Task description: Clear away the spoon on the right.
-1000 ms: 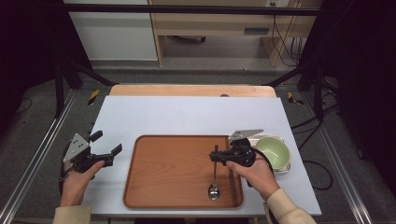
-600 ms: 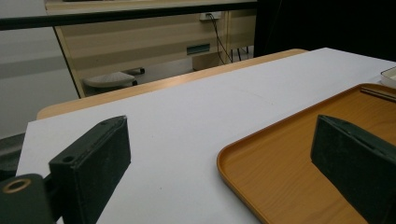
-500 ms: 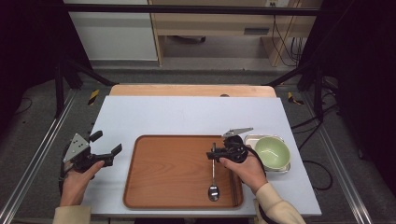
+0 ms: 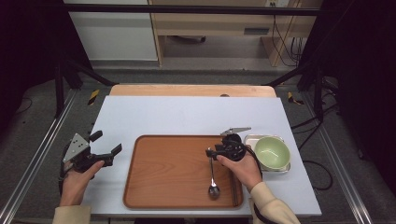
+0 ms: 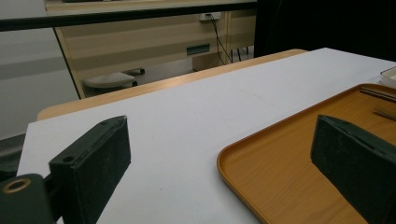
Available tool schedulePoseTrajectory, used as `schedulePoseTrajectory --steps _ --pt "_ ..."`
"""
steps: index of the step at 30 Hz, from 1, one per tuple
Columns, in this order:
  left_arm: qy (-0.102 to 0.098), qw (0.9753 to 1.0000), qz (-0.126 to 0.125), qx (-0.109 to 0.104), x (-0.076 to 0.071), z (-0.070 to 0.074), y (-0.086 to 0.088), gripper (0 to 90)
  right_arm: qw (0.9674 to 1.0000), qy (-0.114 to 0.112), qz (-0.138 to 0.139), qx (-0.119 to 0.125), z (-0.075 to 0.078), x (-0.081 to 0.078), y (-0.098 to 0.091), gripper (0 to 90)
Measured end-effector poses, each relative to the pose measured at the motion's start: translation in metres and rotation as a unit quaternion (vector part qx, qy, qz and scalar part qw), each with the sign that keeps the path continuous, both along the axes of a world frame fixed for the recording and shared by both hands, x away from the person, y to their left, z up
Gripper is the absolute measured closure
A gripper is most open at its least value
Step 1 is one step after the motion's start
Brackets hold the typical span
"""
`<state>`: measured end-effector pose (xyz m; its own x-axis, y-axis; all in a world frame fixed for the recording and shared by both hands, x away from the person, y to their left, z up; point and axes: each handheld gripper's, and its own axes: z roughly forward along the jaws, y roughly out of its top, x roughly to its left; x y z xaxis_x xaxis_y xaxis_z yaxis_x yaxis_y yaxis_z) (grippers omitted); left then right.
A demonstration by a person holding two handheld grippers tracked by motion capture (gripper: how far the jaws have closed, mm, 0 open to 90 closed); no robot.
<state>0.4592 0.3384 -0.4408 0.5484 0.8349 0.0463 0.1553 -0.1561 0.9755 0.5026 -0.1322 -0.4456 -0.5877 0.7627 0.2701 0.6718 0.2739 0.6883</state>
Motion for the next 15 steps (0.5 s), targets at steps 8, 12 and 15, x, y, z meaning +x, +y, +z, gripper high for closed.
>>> schedulePoseTrajectory --steps 8,12,15 --pt "-0.001 1.0 -0.001 0.0 0.0 0.0 -0.001 4.6 0.999 -0.038 -0.021 -0.006 0.013 -0.006 0.0 27.9" --pt "-0.003 1.0 -0.002 0.001 0.0 0.001 0.0 4.6 0.998 -0.06 -0.019 -0.007 0.024 -0.011 -0.001 22.6" --pt "-0.003 1.0 -0.002 0.001 -0.001 0.001 0.0 4.6 0.997 -0.073 -0.021 -0.01 0.031 -0.015 -0.004 19.2"
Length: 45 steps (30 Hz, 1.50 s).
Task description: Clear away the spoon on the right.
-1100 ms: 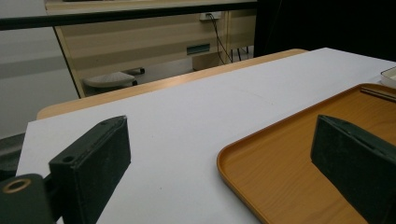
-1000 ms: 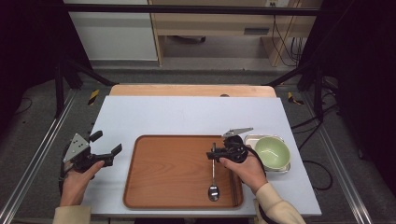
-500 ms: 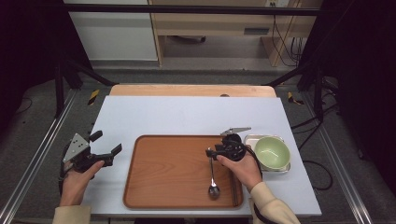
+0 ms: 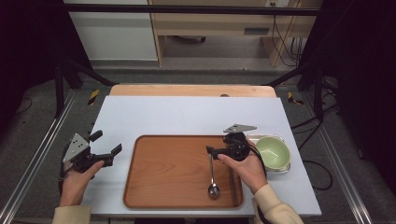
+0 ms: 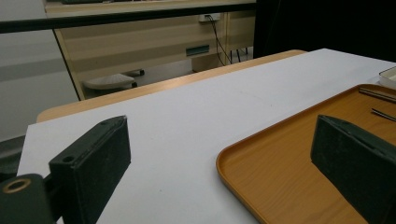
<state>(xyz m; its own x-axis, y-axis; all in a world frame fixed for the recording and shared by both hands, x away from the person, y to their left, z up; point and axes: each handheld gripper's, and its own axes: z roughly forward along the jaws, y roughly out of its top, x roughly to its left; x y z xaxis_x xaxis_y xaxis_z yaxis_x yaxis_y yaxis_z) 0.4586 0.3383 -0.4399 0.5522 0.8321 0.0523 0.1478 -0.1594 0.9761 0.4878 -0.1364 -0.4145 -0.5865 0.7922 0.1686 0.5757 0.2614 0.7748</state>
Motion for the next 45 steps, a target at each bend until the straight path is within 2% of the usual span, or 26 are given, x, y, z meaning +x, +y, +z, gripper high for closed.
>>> schedulePoseTrajectory --steps 2,7,10,15,20,23,26,29,31,38,45 --pt "-0.001 1.0 0.0 0.0 0.0 0.0 0.0 4.6 1.0 -0.006 -0.003 -0.002 0.004 -0.003 -0.002 17.5" --pt "-0.003 1.0 0.002 0.0 -0.001 0.001 0.0 4.6 0.999 -0.043 -0.01 -0.01 0.018 -0.013 -0.012 13.4" --pt "-0.004 1.0 0.001 0.004 0.0 0.001 -0.001 4.6 0.9989 -0.045 -0.015 -0.003 0.024 -0.016 -0.019 11.1" --pt "-0.004 1.0 0.001 0.006 0.0 0.0 -0.003 4.5 0.9976 -0.066 -0.018 -0.014 0.032 -0.022 -0.03 9.5" --pt "-0.002 1.0 -0.001 0.008 0.0 -0.001 -0.006 2.5 0.9949 -0.096 -0.022 -0.023 0.037 -0.027 -0.038 8.9" --pt "0.001 0.9999 -0.003 0.012 0.001 -0.003 -0.008 2.1 0.9942 -0.102 -0.031 -0.011 0.039 -0.03 -0.043 8.5" --pt "0.002 0.9999 -0.005 0.013 0.001 -0.004 -0.01 2.1 0.9938 -0.103 -0.04 -0.012 0.041 -0.031 -0.048 8.1" --pt "0.001 0.9999 -0.007 0.015 0.002 -0.004 -0.013 2.0 0.9937 -0.101 -0.044 -0.025 0.043 -0.032 -0.052 8.3" --pt "0.002 0.9998 -0.009 0.017 0.002 -0.004 -0.014 2.1 0.9924 -0.103 -0.055 -0.038 0.045 -0.034 -0.055 9.0" --pt "0.0 0.9998 -0.011 0.017 0.002 -0.004 -0.016 2.1 0.9902 -0.11 -0.073 -0.045 0.052 -0.037 -0.073 11.4" --pt "-0.004 0.9998 -0.008 0.015 0.001 -0.002 -0.015 2.3 0.9884 -0.106 -0.098 -0.047 0.053 -0.037 -0.093 13.2"
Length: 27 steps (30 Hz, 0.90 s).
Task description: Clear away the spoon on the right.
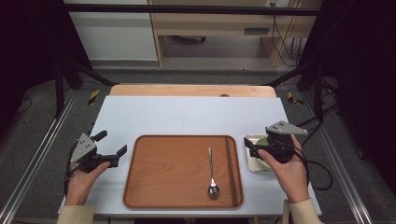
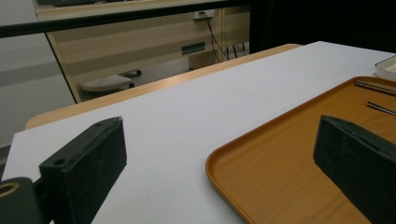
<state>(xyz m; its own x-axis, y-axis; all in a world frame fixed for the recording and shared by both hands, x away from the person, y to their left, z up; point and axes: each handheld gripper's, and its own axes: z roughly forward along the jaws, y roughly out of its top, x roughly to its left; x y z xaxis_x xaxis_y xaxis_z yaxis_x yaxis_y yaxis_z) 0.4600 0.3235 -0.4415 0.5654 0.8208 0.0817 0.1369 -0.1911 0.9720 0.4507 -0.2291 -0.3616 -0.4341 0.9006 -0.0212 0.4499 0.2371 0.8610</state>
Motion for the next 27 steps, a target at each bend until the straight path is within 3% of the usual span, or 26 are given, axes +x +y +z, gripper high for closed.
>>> schedulePoseTrajectory --steps 14,27 --pt "-0.002 1.0 0.003 0.0 0.0 0.001 0.001 2.3 0.9989 0.002 -0.044 0.012 -0.001 -0.002 -0.043 19.7" --pt "-0.003 1.0 0.004 0.0 0.0 0.001 0.001 2.5 0.9958 0.028 -0.084 0.021 -0.018 0.001 -0.074 26.4"
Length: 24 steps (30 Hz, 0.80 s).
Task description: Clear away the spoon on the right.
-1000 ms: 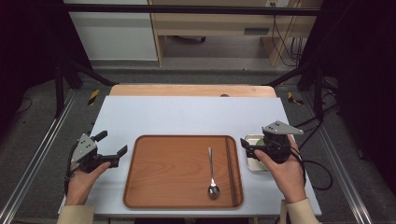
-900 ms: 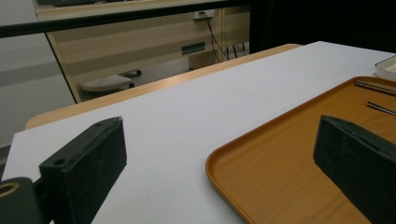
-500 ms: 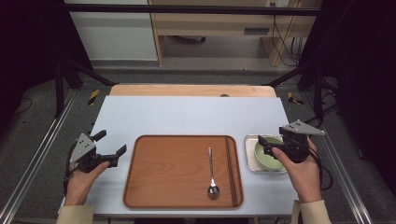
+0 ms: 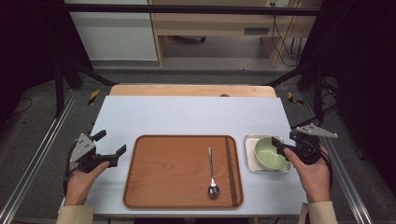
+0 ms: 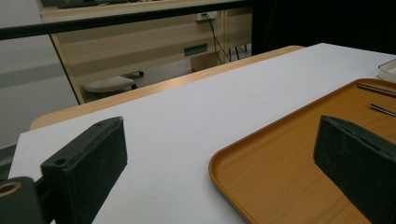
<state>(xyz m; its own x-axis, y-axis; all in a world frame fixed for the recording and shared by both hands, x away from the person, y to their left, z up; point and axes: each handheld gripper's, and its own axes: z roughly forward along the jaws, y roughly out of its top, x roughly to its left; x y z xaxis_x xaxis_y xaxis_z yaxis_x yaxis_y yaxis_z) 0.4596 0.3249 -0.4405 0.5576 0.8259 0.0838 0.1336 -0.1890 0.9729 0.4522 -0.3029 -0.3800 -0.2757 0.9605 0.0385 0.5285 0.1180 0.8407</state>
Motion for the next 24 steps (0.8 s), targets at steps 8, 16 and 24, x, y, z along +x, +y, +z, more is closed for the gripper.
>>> schedulePoseTrajectory --steps 8,16,24 --pt "-0.002 1.0 0.001 -0.001 -0.001 0.001 0.001 2.5 0.9997 0.007 -0.021 0.008 -0.007 0.0 -0.014 24.3" --pt "-0.003 1.0 0.002 -0.002 -0.001 0.002 0.002 2.5 0.999 0.012 -0.038 0.021 -0.015 0.0 -0.027 24.7" --pt "-0.002 1.0 -0.001 0.0 -0.001 0.001 0.0 2.5 0.9974 0.03 -0.05 0.041 -0.027 0.001 -0.039 28.6"
